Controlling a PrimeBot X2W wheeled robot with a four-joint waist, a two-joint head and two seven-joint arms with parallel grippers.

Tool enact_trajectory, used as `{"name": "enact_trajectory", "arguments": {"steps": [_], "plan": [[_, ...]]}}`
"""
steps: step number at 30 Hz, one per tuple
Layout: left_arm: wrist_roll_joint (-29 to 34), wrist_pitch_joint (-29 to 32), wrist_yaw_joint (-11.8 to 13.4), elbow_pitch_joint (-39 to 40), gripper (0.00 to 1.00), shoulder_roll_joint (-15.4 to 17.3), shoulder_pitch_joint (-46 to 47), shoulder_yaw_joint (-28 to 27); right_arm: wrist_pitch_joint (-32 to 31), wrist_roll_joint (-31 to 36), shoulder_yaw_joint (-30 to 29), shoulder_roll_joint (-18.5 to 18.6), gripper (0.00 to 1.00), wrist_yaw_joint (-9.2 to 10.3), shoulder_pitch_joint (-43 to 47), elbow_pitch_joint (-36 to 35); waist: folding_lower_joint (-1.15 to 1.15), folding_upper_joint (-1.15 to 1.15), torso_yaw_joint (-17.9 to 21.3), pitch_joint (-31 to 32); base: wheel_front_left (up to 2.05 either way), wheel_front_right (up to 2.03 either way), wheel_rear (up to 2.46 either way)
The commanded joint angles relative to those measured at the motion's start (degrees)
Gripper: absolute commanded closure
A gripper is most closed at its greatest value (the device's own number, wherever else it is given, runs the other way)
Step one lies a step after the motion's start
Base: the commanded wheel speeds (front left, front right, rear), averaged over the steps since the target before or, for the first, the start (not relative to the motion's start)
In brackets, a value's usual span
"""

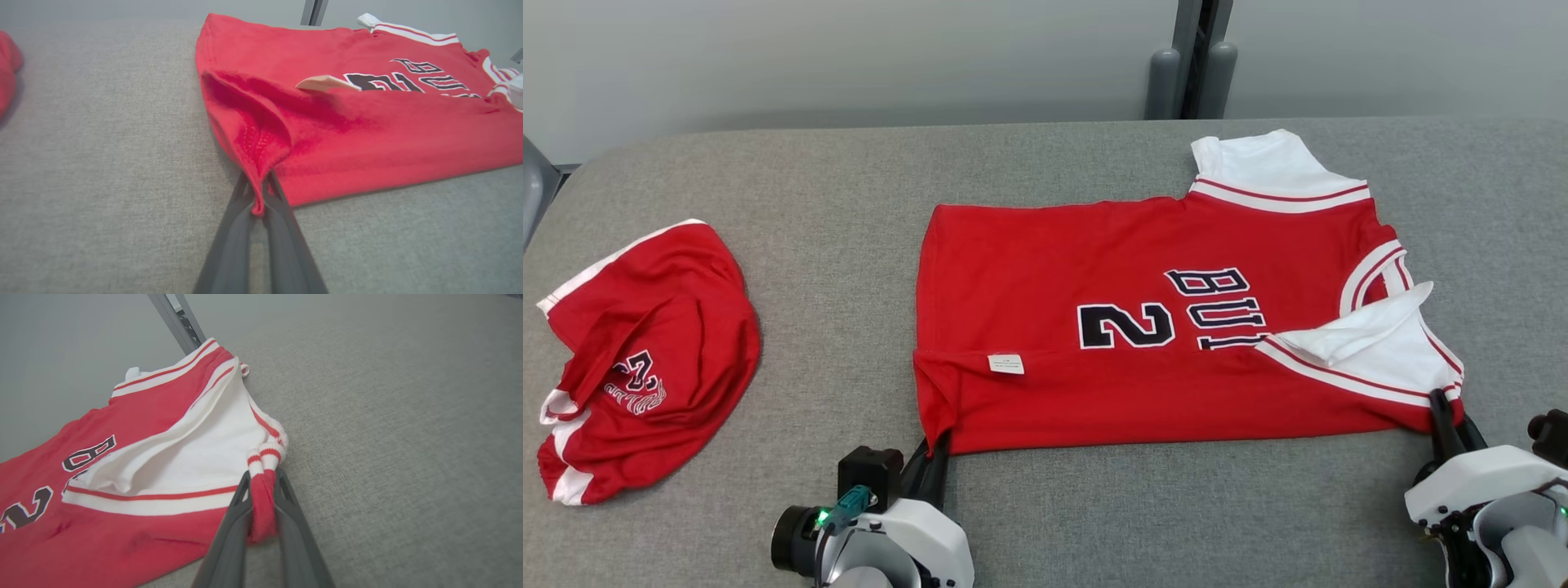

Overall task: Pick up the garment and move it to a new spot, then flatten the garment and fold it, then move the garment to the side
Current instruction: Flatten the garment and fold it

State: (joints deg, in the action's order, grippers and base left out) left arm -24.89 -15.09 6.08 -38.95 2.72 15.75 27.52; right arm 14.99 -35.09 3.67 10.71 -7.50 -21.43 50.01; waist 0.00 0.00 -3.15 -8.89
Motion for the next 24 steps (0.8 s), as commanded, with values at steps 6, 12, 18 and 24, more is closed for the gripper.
{"name": "enact_trajectory", "arguments": {"steps": [6,12,18,24], "plan": [[0.9,-0.1,-0.6,-0.7,1.0,1.6,-1.8,0.3,0.3,-2.8,1.3,1.5,1.0,0.03,2.3,1.3,0.0,0.0,0.6,2.1,0.0,0.0,0.0],[1.3,-0.1,-1.4,-0.5,1.0,3.4,-5.2,1.3,-0.5,-5.3,3.2,3.3,1.0,0.03,4.5,2.0,0.0,0.0,0.7,4.4,0.0,0.0,0.0],[1.8,0.5,-1.6,2.3,1.0,6.0,-9.5,2.4,-4.0,-8.2,5.1,5.4,1.0,0.08,9.3,-1.3,0.0,0.0,0.4,5.6,0.0,0.0,0.0],[2.0,2.0,-0.8,7.6,1.0,8.7,-14.1,3.3,-7.6,-10.9,4.6,7.4,1.0,0.17,17.1,-7.9,0.0,0.0,0.2,5.7,0.0,0.0,0.0]]}}
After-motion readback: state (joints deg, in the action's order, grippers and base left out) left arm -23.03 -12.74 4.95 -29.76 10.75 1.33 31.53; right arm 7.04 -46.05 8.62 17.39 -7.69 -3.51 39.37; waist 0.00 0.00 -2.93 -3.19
